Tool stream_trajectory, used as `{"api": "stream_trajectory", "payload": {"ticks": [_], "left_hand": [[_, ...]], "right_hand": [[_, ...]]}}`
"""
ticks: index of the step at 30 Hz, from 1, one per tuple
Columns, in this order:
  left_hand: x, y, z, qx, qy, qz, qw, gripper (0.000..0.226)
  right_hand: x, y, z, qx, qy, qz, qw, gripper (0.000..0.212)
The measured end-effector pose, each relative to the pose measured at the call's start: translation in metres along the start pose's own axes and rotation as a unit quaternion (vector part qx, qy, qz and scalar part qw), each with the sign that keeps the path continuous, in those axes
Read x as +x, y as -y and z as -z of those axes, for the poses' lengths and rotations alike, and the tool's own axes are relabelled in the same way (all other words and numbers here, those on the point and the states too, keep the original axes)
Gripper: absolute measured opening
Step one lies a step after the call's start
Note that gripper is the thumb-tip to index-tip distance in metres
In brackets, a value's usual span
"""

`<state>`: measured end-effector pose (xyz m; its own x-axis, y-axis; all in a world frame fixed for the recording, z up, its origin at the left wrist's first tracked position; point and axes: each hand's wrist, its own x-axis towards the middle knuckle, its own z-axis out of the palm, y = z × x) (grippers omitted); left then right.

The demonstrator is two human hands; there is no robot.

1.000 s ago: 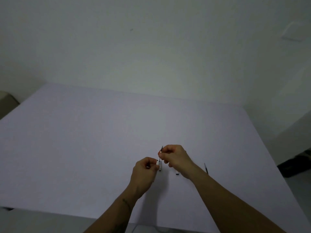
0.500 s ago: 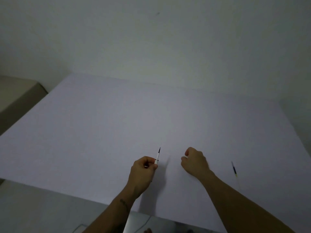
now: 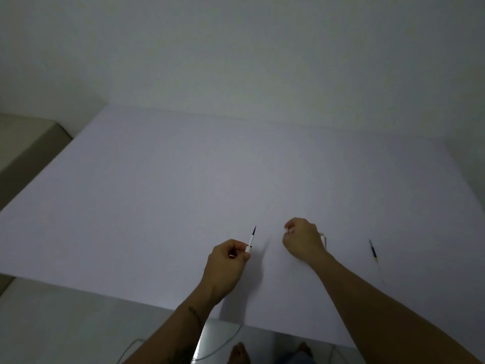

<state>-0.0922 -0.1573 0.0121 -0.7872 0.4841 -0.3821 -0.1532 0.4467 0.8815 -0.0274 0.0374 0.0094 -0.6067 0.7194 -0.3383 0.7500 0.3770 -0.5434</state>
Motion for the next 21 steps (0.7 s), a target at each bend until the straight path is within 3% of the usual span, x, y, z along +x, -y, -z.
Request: {"api": "stream_trajectory", "payload": {"ticks": [3,7,21], "left_hand": [[0.0,-0.003,-0.005,0.014,0.008,-0.011,1.0,0.008],[-0.001,-0.01,-0.012,0.024,0.015,-0.02,0.999,0.01],[-0.019,-0.019,-0.022,0.059,0.03,-0.04,0.997,0.01]], "right_hand": [[-0.012,0.028,0.015,0.193,0.011,0.045,0.98,0.018],[-0.028,0.047,0.038,0.294,0.017,0.068,0.953,0.015],[-0.051,0.033,0.037,0.329,0.032,0.033,0.943,0.015]]}}
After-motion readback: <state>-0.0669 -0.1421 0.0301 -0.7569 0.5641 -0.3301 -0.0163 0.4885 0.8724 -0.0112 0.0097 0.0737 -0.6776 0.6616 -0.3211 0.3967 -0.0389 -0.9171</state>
